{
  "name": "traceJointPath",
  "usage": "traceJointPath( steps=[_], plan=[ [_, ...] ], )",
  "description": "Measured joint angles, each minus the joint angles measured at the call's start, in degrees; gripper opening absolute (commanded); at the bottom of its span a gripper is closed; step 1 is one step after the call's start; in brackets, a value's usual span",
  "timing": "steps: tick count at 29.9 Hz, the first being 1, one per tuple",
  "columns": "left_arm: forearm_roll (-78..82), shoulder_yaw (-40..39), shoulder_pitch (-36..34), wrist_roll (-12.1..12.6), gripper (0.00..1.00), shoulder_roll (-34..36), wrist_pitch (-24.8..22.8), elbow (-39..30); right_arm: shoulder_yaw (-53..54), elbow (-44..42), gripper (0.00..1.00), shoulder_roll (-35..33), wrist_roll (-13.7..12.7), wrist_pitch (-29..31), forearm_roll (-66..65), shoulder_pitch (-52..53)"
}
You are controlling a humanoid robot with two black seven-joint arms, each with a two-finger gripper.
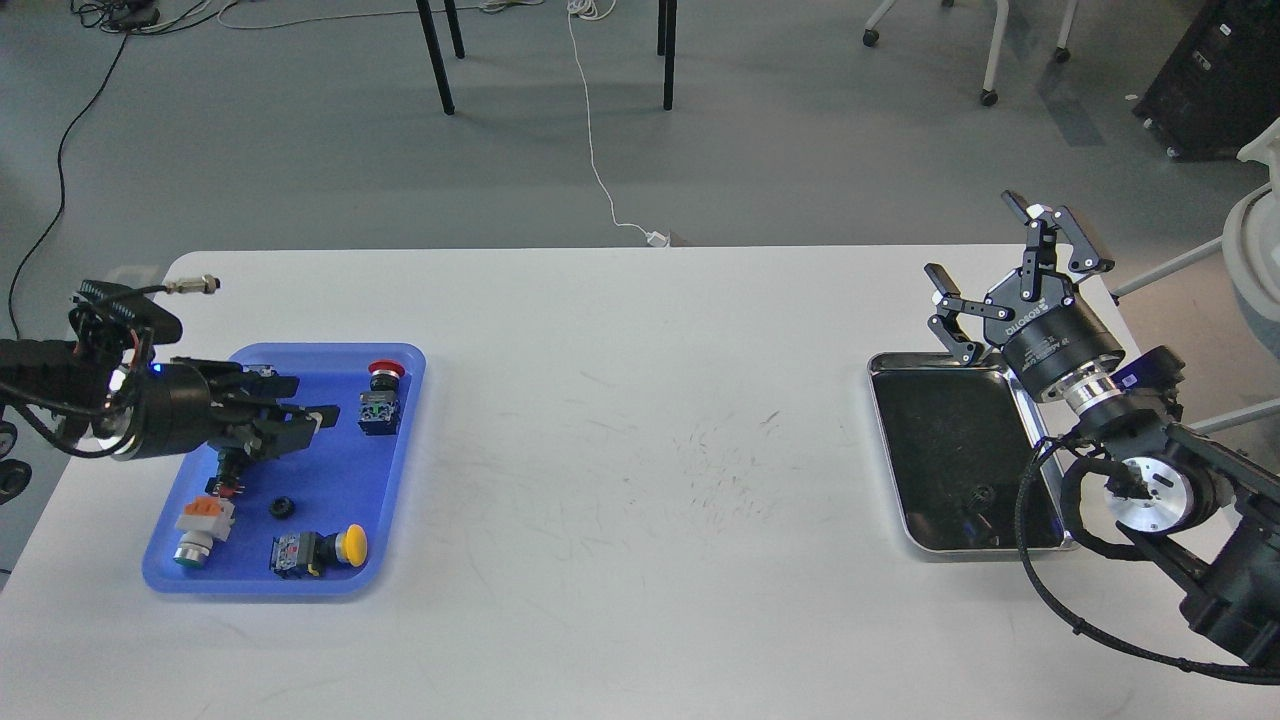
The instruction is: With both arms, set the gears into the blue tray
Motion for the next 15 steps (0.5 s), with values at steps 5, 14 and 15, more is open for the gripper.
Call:
traceJointPath(
  steps=[5,14,15],
  plan=[
    [-20.08,-7.07,0.43,0.00,0.96,-0.61,0.05,-4.00,-1.63,0.61,0.98,-2.27,0.00,0.51,-11.49,2.50],
    [-60.04,-18.46,9.77,0.01,0.98,-8.03,1.14,-8.87,-21.19,8.00,0.98,-12.33,0.00,2.77,-48.38,20.66],
    [-61.41,-20.48,11.02,0.01,0.98,-9.10,1.15,-8.87,-24.52,8.49,0.98,-12.87,0.00,3.21,-52.93,22.93]
  ],
)
